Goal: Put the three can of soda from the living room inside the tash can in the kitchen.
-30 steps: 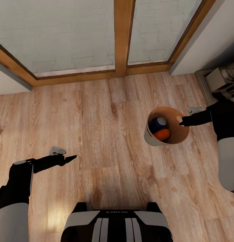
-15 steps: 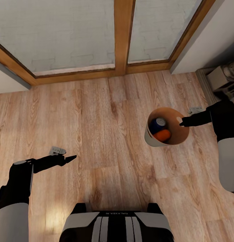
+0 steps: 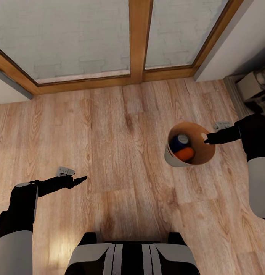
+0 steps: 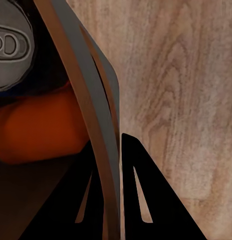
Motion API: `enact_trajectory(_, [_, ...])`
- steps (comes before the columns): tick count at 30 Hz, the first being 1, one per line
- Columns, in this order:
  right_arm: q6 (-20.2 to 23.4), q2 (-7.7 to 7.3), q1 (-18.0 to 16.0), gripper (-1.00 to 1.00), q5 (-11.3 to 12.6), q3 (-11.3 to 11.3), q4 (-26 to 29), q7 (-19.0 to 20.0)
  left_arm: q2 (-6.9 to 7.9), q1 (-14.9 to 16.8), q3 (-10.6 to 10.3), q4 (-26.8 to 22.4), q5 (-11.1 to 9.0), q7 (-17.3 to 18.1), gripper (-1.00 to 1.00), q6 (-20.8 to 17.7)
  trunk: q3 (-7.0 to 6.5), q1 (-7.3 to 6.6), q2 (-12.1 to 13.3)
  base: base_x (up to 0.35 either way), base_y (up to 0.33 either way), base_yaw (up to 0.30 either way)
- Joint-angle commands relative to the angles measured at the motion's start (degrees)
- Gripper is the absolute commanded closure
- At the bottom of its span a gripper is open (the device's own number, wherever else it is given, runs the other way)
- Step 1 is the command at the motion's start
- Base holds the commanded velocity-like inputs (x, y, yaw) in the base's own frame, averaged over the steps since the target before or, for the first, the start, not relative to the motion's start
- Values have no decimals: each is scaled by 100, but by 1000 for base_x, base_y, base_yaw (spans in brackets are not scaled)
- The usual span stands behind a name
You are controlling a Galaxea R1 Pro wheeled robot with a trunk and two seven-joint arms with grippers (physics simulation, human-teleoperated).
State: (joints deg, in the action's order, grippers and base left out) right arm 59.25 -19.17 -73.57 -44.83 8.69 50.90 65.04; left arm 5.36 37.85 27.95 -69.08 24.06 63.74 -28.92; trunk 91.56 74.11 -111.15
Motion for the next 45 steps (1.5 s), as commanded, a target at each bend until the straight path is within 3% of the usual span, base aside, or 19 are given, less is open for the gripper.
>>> enact_trajectory(1, [75,-5,-1,100,106,2,-1,39,0,-1,0,0,-3,1,-100,0,0,0,0,0,0,0])
enact_trajectory(7, [75,-37,0,100,106,1,-1,36,0,0,0,0,-21,11,-100,-6,0,0,0,0,0,0])
enact_trajectory(20, [75,-52,0,100,106,-3,-1,44,0,-3,0,0,-4,6,-100,0,233,285,-522,0,0,0])
enact_trajectory(24, [75,-58,0,100,106,-3,-1,44,0,-5,0,-5,-17,14,-100,0,233,285,-522,0,0,0])
enact_trajectory(34, [75,-53,0,100,106,-2,-1,44,-52,-4,0,-9,-10,2,-100,4,413,505,-923,0,0,0])
enact_trajectory(40, [75,-52,0,100,106,-7,-1,44,-68,-3,0,-24,-15,21,-100,8,413,505,-923,0,0,0])
enact_trajectory(45, [75,-52,0,100,106,-8,-1,44,-70,-4,0,-22,-15,19,-100,15,502,615,-1123,0,0,0])
